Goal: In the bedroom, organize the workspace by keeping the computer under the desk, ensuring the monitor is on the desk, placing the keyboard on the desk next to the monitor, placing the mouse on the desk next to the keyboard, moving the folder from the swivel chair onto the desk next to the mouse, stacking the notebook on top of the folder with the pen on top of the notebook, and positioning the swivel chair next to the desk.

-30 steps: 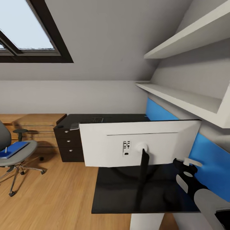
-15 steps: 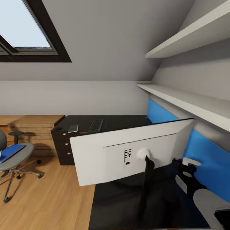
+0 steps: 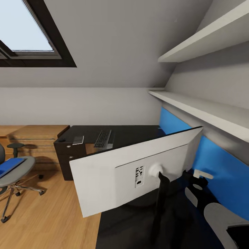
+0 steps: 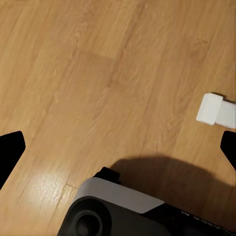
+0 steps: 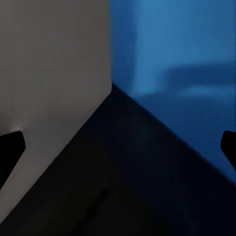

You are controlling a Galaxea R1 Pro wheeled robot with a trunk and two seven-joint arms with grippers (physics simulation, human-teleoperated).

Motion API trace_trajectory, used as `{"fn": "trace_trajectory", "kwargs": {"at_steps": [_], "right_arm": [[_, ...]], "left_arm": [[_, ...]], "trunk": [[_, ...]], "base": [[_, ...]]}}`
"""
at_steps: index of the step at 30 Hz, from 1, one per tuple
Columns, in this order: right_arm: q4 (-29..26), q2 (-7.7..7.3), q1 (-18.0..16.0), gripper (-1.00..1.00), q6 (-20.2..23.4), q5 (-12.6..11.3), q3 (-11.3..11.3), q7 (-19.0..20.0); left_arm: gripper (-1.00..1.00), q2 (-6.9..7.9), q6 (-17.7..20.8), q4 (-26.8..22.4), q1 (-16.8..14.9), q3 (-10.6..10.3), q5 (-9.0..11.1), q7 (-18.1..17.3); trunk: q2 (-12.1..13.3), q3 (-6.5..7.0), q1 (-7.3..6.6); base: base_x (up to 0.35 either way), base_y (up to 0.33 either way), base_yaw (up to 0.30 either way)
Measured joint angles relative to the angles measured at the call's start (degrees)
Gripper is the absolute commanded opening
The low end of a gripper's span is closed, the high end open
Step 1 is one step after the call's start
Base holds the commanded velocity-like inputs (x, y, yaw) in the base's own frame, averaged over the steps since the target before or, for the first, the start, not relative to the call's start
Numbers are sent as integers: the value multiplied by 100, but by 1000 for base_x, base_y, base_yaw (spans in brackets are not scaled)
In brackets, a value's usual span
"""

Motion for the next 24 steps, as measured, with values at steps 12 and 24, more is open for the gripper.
{"fn": "trace_trajectory", "kwargs": {"at_steps": [12,24], "right_arm": [[12,44,4,100,-21,28,-3,18],[7,45,8,100,-28,32,15,45]], "left_arm": [[100,-8,-88,5,0,-2,1,0],[100,-8,-88,5,0,-4,-2,0]], "trunk": [[0,0,0],[-1,0,0]], "base": [[0,0,0],[54,-28,0]]}}
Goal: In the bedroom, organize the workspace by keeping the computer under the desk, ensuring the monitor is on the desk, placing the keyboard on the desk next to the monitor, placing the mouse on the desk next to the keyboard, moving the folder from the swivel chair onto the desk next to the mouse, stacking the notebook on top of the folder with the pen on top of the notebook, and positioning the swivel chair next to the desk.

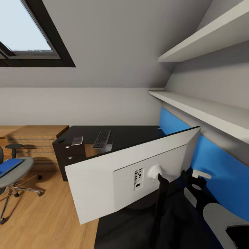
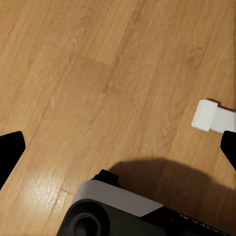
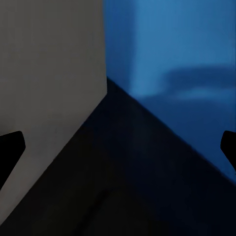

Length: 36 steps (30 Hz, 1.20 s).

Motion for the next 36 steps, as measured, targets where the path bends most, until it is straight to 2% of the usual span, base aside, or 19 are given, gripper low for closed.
{"fn": "trace_trajectory", "kwargs": {"at_steps": [16,27,36], "right_arm": [[-5,10,0,100,3,-3,14,3],[-9,79,0,100,-1,-8,25,-5],[-7,79,-1,100,-4,-2,21,-8]], "left_arm": [[100,0,0,3,0,-1,6,-2],[100,0,0,9,0,2,9,-4],[100,0,2,15,1,4,15,-2]], "trunk": [[1,0,0],[1,0,0],[1,-1,0]], "base": [[4,-2,0],[0,0,3],[0,0,139]]}}
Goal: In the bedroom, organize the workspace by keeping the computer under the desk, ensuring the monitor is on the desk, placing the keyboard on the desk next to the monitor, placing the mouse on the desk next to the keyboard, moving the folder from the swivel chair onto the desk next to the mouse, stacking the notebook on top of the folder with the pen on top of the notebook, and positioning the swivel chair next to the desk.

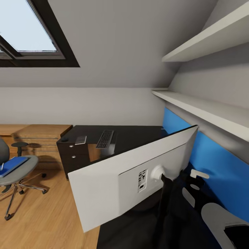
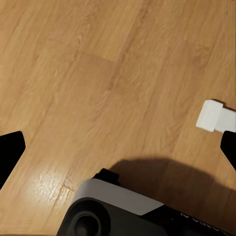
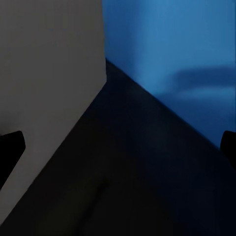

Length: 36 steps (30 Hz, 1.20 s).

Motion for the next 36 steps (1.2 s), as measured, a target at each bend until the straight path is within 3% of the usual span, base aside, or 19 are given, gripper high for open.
{"fn": "trace_trajectory", "kwargs": {"at_steps": [8,36], "right_arm": [[-2,0,1,100,3,4,5,4],[-16,-3,2,100,3,-2,0,1]], "left_arm": [[100,0,4,2,-1,-1,2,-1],[100,0,1,2,-1,-2,-3,-1]], "trunk": [[0,-14,0],[0,-16,0]], "base": [[0,0,165],[0,0,4]]}}
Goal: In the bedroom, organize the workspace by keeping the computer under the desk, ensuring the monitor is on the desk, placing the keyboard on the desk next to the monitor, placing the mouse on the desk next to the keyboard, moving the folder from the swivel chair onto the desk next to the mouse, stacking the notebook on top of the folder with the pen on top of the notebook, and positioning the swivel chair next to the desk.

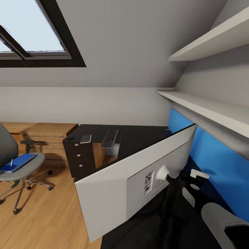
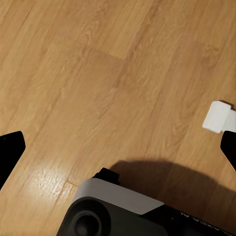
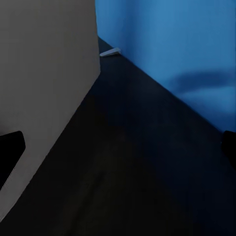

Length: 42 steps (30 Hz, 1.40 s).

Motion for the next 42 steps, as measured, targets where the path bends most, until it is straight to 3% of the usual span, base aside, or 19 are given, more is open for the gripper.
{"fn": "trace_trajectory", "kwargs": {"at_steps": [36,42], "right_arm": [[-39,2,0,100,-1,6,-5,-2],[-40,3,0,100,2,8,1,-5]], "left_arm": [[100,0,3,0,0,0,5,-1],[100,1,5,0,0,-1,-3,-6]], "trunk": [[0,0,0],[0,0,3]], "base": [[-1,0,10],[-177,0,0]]}}
